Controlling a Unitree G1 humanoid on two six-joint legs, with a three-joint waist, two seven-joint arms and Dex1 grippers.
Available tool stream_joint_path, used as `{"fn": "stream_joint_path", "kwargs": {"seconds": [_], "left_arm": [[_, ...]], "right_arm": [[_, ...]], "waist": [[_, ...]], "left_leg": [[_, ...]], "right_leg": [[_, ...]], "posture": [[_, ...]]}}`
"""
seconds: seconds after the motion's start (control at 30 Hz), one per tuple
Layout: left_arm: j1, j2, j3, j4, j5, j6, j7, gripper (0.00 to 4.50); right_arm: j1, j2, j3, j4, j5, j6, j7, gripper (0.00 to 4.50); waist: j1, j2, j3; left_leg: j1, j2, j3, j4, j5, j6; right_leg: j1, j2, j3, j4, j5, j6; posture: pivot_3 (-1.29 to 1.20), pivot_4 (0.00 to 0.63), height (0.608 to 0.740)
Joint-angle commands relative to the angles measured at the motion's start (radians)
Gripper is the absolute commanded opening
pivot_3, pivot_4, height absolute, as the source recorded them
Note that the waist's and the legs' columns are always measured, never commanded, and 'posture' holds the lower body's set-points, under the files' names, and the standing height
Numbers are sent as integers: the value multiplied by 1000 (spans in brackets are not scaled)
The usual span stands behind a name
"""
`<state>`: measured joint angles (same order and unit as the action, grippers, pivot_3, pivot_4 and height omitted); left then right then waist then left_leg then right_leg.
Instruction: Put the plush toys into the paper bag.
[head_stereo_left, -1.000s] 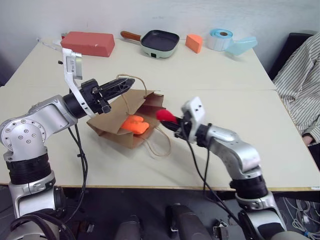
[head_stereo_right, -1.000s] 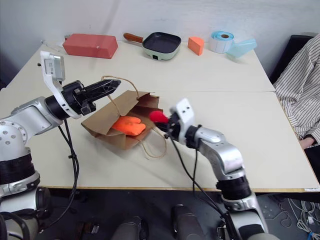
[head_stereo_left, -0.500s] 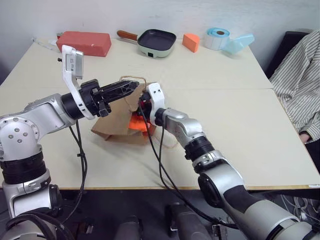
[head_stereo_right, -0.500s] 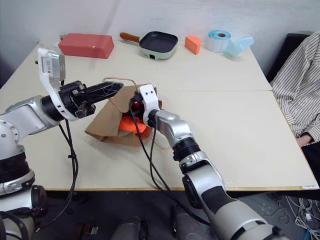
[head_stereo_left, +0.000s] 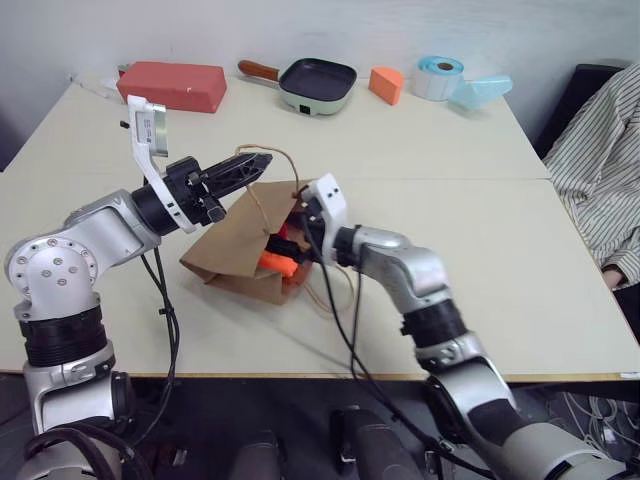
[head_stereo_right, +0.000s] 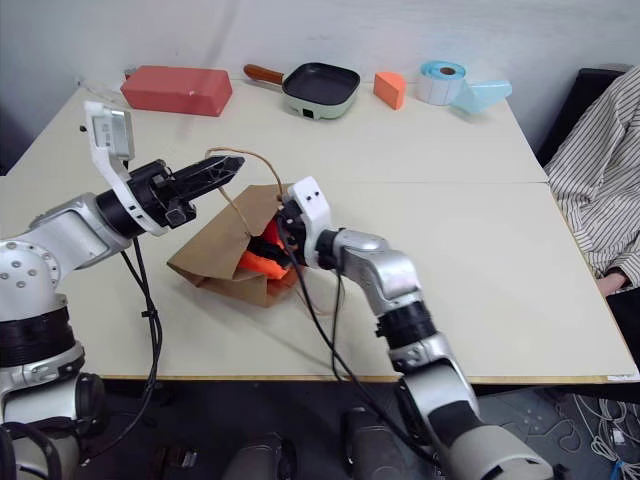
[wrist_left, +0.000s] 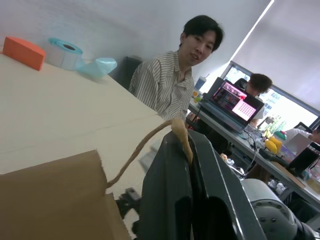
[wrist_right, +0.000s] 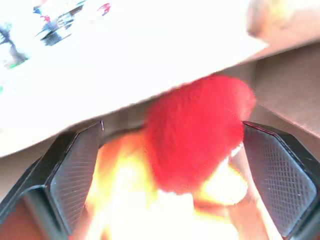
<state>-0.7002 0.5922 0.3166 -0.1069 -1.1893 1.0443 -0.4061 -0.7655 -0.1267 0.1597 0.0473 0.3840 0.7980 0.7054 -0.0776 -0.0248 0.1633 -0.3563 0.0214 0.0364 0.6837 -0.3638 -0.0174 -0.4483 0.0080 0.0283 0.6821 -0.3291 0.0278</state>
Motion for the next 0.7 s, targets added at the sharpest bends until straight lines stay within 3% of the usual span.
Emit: {"fn": "stream_joint_path", "kwargs": {"seconds": [0.03, 0.2, 0.3, 0.37, 0.5, 0.7], "left_arm": [[-44, -19, -13, 12, 29, -27, -11, 0], [-61, -39, -36, 31, 46, -23, -40, 0], [-64, -41, -49, 37, 53, -17, -69, 0], [-67, -39, -52, 40, 59, -16, -84, 0], [-89, -29, -51, 60, 74, -17, -105, 0], [-112, -18, -42, 66, 86, -14, -118, 0]], "right_arm": [[65, -128, -33, -284, 113, 158, 47, 4466], [234, -227, -309, -533, 304, 473, -67, 4466], [393, -213, -537, -668, 439, 720, -102, 4466], [474, -170, -617, -711, 495, 801, -150, 4466], [582, -37, -689, -665, 614, 816, -319, 4466], [529, 93, -683, -482, 626, 816, -528, 4466]], "waist": [[3, 0, 0], [8, 0, 0], [23, 0, 0], [24, 0, 0], [21, 0, 0], [18, 0, 0]], "left_leg": [[0, 0, 0, 0, 0, 0], [0, 0, 0, -1, 0, 0], [0, 0, 0, -1, 0, 0], [0, 0, 0, -2, 0, 0], [1, 0, 1, -2, 0, 0], [3, -1, 1, -1, 1, 0]], "right_leg": [[0, 0, 0, 0, 0, 0], [0, 0, 0, 0, 0, 0], [0, 0, 0, -1, 0, 0], [0, 0, 0, -1, 0, 0], [1, 0, 2, -1, 0, 0], [1, 0, 4, -1, 0, 0]], "posture": [[0, 150, 740], [0, 150, 740], [0, 150, 740], [0, 150, 740], [0, 150, 740], [0, 150, 740]]}}
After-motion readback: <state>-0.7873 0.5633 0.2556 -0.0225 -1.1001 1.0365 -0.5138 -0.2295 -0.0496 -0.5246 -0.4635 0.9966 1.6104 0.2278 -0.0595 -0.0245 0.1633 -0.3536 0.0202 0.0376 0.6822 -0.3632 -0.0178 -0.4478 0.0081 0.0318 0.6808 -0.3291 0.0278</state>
